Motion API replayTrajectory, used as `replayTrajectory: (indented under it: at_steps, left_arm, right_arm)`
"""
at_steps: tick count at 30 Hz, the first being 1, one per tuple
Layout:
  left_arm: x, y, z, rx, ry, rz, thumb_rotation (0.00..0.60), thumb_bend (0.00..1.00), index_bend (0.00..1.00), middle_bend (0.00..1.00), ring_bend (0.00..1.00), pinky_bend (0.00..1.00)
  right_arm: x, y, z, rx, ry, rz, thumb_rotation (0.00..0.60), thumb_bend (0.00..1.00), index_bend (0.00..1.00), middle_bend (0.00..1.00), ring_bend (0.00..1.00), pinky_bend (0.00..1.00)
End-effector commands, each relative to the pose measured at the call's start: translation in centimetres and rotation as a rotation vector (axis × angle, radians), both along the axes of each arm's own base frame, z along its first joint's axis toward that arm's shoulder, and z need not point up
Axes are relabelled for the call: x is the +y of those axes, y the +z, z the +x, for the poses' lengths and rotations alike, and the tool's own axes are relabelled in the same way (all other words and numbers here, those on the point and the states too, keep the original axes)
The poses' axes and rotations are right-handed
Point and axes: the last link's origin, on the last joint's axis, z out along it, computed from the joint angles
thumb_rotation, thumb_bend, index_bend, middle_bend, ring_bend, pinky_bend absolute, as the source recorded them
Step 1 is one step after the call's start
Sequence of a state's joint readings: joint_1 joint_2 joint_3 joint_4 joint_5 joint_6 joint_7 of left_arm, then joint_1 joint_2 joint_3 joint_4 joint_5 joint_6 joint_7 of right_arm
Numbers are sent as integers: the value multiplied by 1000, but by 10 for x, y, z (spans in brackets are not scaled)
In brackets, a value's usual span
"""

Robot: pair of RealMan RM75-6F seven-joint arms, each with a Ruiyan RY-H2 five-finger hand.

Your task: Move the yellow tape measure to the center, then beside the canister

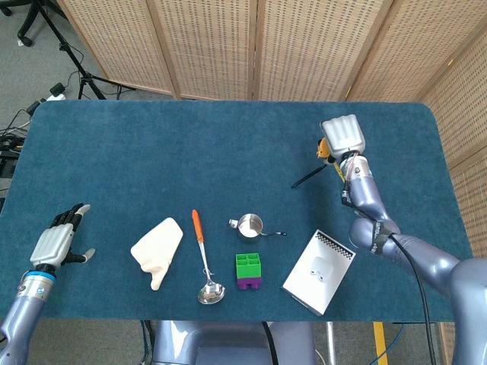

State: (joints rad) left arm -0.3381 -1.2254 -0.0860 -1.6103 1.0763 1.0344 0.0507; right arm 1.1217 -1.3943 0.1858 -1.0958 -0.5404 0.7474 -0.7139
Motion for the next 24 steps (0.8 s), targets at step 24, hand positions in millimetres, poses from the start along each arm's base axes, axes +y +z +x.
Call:
replayTrajectory:
  at_steps: [24]
  left_arm:
    - [-3,0,6,0,-16,-6,600,282,33,0,0,3]
  right_arm:
    - [7,96,-59,11,-145,-204,600,196,734,597,562,604]
